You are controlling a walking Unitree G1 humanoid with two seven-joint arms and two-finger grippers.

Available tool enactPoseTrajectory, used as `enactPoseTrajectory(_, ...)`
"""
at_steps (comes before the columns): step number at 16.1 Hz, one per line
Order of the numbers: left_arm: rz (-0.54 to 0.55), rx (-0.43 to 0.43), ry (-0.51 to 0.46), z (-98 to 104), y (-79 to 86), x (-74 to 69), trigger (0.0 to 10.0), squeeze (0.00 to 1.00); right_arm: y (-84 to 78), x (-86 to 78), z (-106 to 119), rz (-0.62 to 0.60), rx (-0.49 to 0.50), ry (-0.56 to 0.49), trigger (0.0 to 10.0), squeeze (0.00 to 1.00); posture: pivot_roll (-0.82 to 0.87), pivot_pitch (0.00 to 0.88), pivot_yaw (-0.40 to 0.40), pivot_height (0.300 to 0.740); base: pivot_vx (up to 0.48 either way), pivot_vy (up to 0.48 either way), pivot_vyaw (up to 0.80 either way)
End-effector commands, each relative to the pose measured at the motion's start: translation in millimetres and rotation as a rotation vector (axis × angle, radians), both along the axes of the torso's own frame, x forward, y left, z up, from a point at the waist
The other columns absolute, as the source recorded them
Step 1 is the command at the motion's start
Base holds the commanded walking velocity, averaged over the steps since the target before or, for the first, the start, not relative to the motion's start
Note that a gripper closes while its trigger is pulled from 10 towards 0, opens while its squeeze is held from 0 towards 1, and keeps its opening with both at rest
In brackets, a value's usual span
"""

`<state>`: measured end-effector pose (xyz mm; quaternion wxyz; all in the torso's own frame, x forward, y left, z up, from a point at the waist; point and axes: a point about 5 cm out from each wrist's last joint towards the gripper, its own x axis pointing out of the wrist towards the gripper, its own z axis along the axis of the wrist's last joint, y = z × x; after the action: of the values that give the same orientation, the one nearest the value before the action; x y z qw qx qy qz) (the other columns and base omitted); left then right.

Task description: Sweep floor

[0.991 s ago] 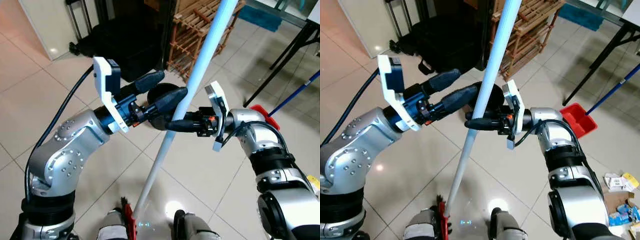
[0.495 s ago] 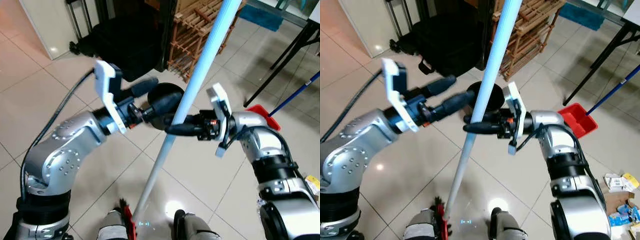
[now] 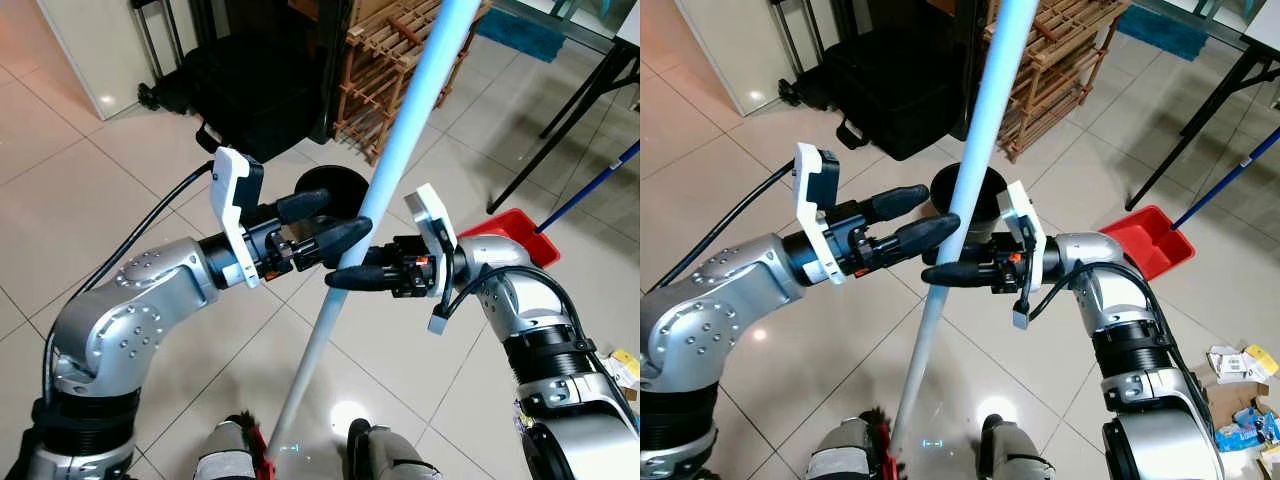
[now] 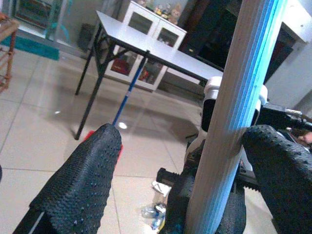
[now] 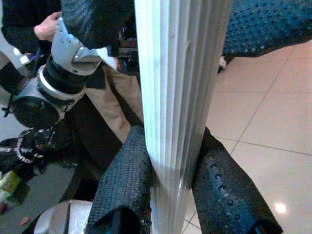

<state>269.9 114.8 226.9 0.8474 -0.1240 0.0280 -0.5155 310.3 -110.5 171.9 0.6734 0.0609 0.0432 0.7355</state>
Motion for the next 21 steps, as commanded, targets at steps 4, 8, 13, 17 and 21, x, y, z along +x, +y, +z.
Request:
enactPoseTrajectory(4,-0.142,0.007,0.018,4.6,-2.3,-9.0,10.0,0.00,6.2,-11.5,-5.5,0.041,0.021,0.012,10.0,0.00,0.06,0.242,-0.046,0.740,0.000,0.000,0.00)
enactPoseTrajectory(8,-0.214,0.068,0.050,-0.8,-2.7,-15.7,10.0,0.00,7.5,-14.2,-7.2,0.050,0.014,0.016,10.0,0.00,0.06,0.240,-0.041,0.740,0.000,0.000,0.00)
enactPoseTrajectory(13,-0.231,0.138,0.081,-9.0,-1.8,-18.6,10.0,0.00,9.6,-16.2,-9.3,0.054,0.002,0.012,10.0,0.00,0.07,0.239,-0.038,0.740,0.000,0.000,0.00)
enactPoseTrajectory(17,-0.179,0.173,0.060,-13.3,-3.1,-14.2,10.0,0.00,11.1,-19.0,-10.5,0.062,-0.001,0.013,10.0,0.00,0.06,0.241,-0.034,0.740,0.000,0.000,0.00)
enactPoseTrajectory(21,-0.126,0.168,-0.001,-3.3,-5.0,-6.5,10.0,0.00,11.0,-23.4,-14.7,0.070,-0.010,0.021,10.0,0.00,0.06,0.243,-0.030,0.740,0.000,0.000,0.00)
